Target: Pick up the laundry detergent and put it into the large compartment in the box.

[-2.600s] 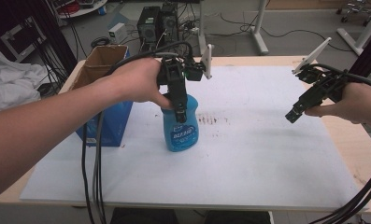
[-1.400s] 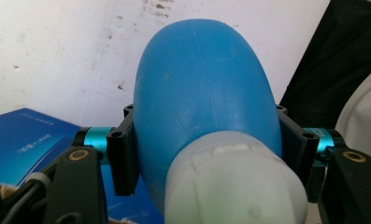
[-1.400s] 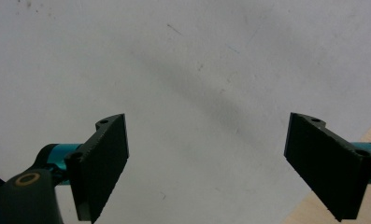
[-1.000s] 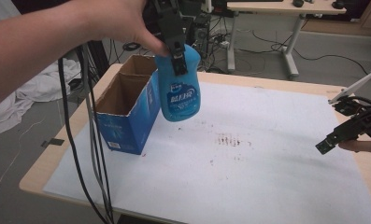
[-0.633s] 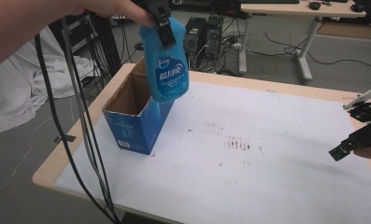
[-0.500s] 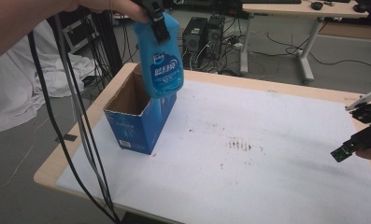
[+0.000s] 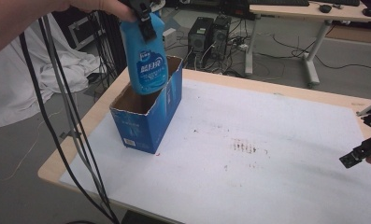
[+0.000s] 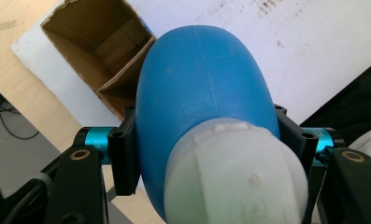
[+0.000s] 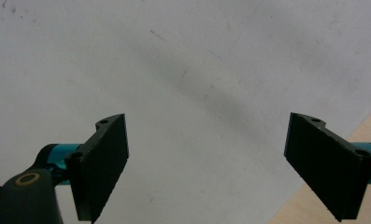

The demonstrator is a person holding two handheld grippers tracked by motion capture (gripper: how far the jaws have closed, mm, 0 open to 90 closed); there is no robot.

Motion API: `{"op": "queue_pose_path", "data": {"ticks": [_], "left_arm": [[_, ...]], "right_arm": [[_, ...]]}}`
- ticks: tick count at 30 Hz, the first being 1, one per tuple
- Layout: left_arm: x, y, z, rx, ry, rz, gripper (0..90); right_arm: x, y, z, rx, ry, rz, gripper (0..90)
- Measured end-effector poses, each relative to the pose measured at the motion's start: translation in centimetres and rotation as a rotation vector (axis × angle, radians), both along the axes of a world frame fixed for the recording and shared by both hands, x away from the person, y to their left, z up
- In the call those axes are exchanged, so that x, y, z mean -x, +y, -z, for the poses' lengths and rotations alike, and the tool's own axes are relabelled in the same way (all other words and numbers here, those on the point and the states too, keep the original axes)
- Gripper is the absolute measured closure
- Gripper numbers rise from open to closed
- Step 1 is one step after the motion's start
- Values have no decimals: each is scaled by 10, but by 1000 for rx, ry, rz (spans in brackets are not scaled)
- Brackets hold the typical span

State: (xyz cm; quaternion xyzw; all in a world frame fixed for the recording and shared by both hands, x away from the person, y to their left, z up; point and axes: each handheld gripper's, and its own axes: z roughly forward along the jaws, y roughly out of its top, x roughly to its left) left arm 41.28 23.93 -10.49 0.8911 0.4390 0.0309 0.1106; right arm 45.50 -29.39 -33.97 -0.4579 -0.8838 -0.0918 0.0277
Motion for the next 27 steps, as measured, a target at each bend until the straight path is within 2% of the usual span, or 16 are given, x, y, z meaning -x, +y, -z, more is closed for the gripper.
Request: {"op": "queue_pose_path", "data": {"ticks": [7, 15, 26, 27], "left_arm": [[-1, 10, 12, -14, 18, -1, 371], [-1, 15, 32, -35, 35, 11, 371], [-2, 18, 69, -54, 59, 49, 371], [-2, 18, 76, -52, 61, 44, 371]], "right_arm": [[0, -1, 0, 1, -3, 2, 130], [0, 0, -3, 3, -7, -1, 130], [2, -3, -4, 7, -8, 8, 130], [2, -4, -4, 8, -8, 9, 131]]}}
